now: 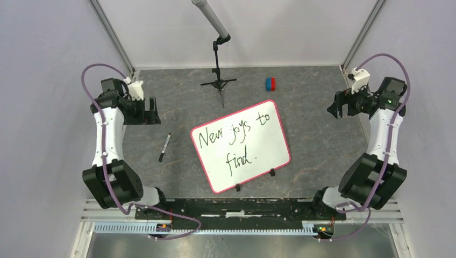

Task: Write a sentence on the whiteboard
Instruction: Reset both arms

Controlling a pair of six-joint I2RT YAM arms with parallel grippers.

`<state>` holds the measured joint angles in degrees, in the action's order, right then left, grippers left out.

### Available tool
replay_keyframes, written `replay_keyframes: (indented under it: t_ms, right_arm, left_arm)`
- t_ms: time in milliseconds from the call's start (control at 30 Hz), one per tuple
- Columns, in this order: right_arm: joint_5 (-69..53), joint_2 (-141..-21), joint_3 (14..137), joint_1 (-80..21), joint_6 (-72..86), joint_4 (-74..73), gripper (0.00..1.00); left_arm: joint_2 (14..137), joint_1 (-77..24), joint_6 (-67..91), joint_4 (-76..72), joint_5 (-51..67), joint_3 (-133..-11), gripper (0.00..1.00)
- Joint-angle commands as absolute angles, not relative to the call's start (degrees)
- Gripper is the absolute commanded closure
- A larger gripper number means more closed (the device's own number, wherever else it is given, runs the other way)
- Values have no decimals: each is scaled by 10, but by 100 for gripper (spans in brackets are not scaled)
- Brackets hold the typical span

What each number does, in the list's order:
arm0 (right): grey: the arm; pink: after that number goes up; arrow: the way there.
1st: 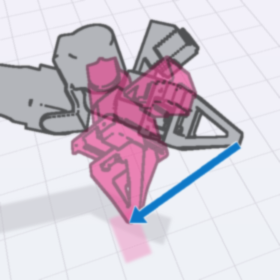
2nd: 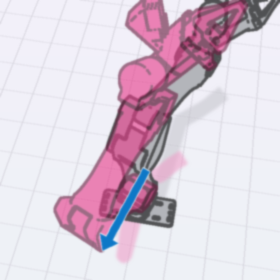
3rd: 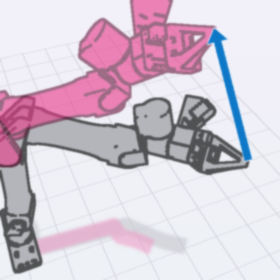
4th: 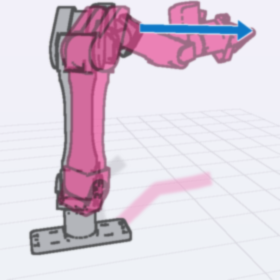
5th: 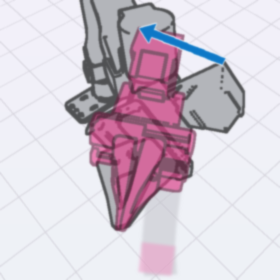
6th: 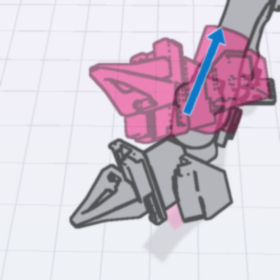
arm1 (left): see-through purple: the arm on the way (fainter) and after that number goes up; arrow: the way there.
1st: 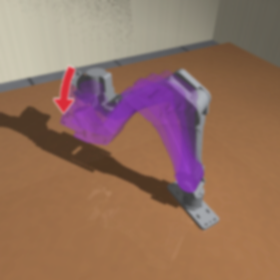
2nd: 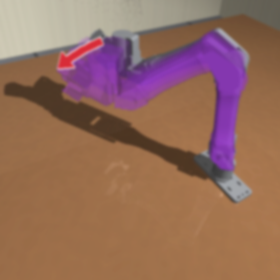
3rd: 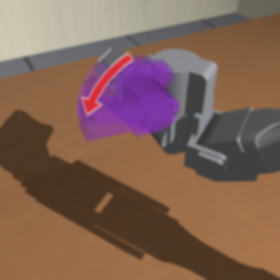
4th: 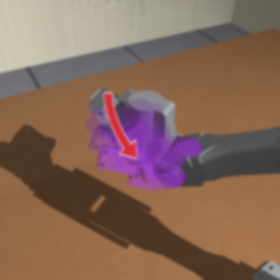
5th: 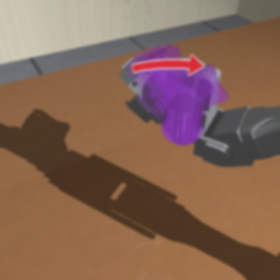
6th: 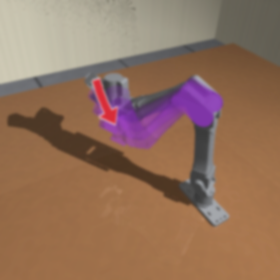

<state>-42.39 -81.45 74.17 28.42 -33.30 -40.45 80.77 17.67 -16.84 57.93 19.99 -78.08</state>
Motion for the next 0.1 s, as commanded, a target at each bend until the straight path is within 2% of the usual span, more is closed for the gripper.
replay_keyframes:
  t_ms: [0,67]
  right_arm:
    - [-412,-810,710,286,-383,-420,2]
    - [-412,-811,706,286,-390,-430,2]
  left_arm:
    - [782,179,-139,564,207,-742,0]
    - [774,179,-144,562,205,-734,0]
